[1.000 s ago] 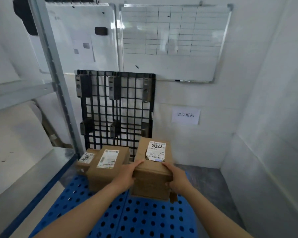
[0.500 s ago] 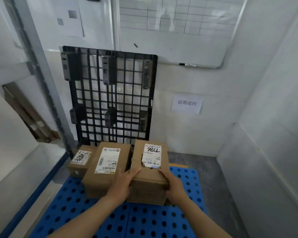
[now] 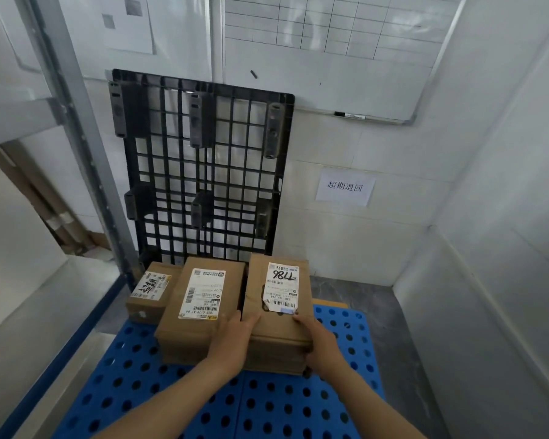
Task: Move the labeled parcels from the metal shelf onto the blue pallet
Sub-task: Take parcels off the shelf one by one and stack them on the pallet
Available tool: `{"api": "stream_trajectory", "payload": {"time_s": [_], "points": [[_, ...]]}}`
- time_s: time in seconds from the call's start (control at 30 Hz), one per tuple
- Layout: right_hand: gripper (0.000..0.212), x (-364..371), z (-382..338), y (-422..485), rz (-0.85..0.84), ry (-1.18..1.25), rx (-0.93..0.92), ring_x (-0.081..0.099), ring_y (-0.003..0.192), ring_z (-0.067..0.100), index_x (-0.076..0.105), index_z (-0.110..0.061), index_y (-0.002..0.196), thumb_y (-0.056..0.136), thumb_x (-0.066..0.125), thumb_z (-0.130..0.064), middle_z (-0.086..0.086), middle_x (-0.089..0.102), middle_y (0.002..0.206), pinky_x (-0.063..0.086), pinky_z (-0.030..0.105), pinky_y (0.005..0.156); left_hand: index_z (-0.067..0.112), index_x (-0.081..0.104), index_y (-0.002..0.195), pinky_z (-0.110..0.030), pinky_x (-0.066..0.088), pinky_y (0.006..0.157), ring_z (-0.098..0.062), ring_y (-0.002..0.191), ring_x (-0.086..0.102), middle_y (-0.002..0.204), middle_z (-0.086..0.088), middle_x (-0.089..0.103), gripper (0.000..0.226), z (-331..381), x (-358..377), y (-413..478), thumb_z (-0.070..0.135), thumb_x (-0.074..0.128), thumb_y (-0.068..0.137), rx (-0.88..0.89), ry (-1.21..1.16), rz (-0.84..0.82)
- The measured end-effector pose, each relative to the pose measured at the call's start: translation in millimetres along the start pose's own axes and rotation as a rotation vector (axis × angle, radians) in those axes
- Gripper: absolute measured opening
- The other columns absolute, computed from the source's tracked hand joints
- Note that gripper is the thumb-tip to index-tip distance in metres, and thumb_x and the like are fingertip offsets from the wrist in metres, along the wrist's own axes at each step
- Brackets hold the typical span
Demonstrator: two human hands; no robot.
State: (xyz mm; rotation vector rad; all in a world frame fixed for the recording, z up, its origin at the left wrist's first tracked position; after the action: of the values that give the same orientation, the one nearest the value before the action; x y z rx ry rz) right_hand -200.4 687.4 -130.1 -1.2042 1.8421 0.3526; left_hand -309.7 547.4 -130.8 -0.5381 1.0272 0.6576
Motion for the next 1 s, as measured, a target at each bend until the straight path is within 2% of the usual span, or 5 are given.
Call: {"api": "stream_trajectory", "payload": {"time_s": [0.1,0.3,0.57,0.8,1.0], "points": [[0.066,1,-1,1,-0.017,-0.083,0.02,0.027,0.137,0.022,0.03,-0.029,0.141,0.085,0.052,0.0,0.003,0.025,0.15,0.028,0.034,0.114,0.033,0.029,0.138,-0.048,0.032,0.11,-0.036,0.135,0.027,0.142,-0.009,0.037,0.065,2,4,-1,-0.003,0.047,0.086,-0.012,0.042,-0.007],[0.082,-21,-20,3,-0.163,-0.393,0.071,-0.01,0.143,0.037,0.017,-0.037,0.144,0.081,0.066,-0.017,0.007,-0.014,0.156,0.006,0.056,0.115,0.026,0.027,0.141,-0.04,0.037,0.108,-0.029,0.132,0.031,0.145,-0.007,0.026,0.069,7,-9,-7,0.0,0.056,0.083,-0.01,-0.06,-0.119],[0.067,-37,-72,-25,-0.116,-0.3,-0.241,0.026,0.139,0.021,0.027,-0.02,0.144,0.086,0.06,-0.013,0.003,0.027,0.152,0.025,0.033,0.114,0.014,0.041,0.131,-0.034,0.04,0.099,-0.026,0.123,0.044,0.131,-0.008,0.047,0.044,14,-54,-69,0.015,0.054,0.089,-0.112,-0.038,0.01],[0.054,-30,-115,-73,-0.142,-0.404,-0.485,0.037,0.13,0.024,0.033,-0.023,0.138,0.089,0.054,-0.028,0.003,0.035,0.145,0.035,0.039,0.108,0.017,0.026,0.142,-0.043,0.031,0.111,-0.028,0.134,0.031,0.146,-0.008,0.034,0.06,-6,-64,-148,0.023,0.054,0.09,-0.377,-0.019,0.127],[0.056,13,-187,-126,-0.266,-0.393,-0.736,0.032,0.134,0.024,0.03,-0.017,0.142,0.091,0.053,-0.023,0.007,0.033,0.146,0.026,0.032,0.11,0.015,0.032,0.138,-0.035,0.04,0.1,-0.026,0.122,0.043,0.137,-0.011,0.043,0.053,-37,-85,-246,0.022,0.053,0.089,-0.571,-0.043,0.281]]}}
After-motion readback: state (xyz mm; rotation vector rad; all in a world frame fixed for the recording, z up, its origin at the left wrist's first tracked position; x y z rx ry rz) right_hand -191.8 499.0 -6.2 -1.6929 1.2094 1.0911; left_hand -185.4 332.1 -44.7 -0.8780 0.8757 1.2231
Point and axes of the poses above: each hand's wrist, its own y-axis towards the middle knuckle, its own x-axis out of the palm, z = x × y, the point moved 5 cm from there along y, towards the middle knuckle
